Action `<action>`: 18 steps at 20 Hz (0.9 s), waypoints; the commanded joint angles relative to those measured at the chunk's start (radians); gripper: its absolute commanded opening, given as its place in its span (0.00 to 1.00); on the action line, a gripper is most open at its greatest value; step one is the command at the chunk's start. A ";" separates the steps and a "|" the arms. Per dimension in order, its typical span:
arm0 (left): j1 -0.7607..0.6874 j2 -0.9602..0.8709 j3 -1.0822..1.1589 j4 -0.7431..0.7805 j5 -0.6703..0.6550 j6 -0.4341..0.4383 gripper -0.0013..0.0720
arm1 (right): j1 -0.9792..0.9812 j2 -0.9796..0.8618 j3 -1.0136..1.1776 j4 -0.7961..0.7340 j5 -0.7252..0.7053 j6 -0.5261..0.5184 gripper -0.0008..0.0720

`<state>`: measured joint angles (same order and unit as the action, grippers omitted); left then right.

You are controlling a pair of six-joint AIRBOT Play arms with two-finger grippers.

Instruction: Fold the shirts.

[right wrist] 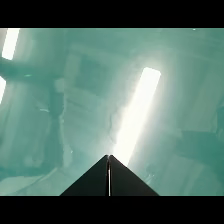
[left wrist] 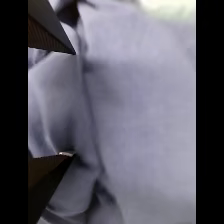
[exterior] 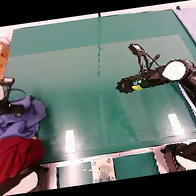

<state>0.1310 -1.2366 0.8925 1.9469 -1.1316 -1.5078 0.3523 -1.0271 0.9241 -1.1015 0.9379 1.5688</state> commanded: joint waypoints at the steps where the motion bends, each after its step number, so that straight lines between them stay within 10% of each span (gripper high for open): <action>1: 0.063 -0.063 -0.085 0.013 0.095 0.089 0.97 | 0.000 0.001 0.000 0.002 -0.003 0.000 0.03; 2: 0.072 -0.082 -0.085 0.011 0.096 0.086 0.96 | 0.000 0.001 0.000 0.002 -0.003 0.000 0.03; 3: 0.080 -0.100 -0.085 0.009 0.092 0.087 0.71 | 0.000 0.001 0.000 0.002 -0.003 0.000 0.03; 4: 0.080 -0.109 -0.084 0.010 0.070 0.095 0.16 | 0.000 0.001 0.000 0.002 -0.003 0.000 0.03; 5: 0.080 -0.109 -0.081 0.009 0.052 0.123 0.06 | 0.000 0.001 0.000 0.002 -0.003 0.000 0.03; 12: -0.004 -0.044 0.344 -0.097 -0.109 0.094 0.05 | 0.000 0.002 0.012 0.000 -0.003 0.000 0.03; 18: -0.406 0.010 0.789 -0.264 -0.237 0.093 0.05 | -0.056 0.002 0.114 -0.001 0.022 0.000 0.03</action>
<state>-0.0959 -1.2411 1.5005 1.7660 -1.2934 -1.4090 0.3248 -1.0264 0.9920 -1.1023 0.9379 1.5688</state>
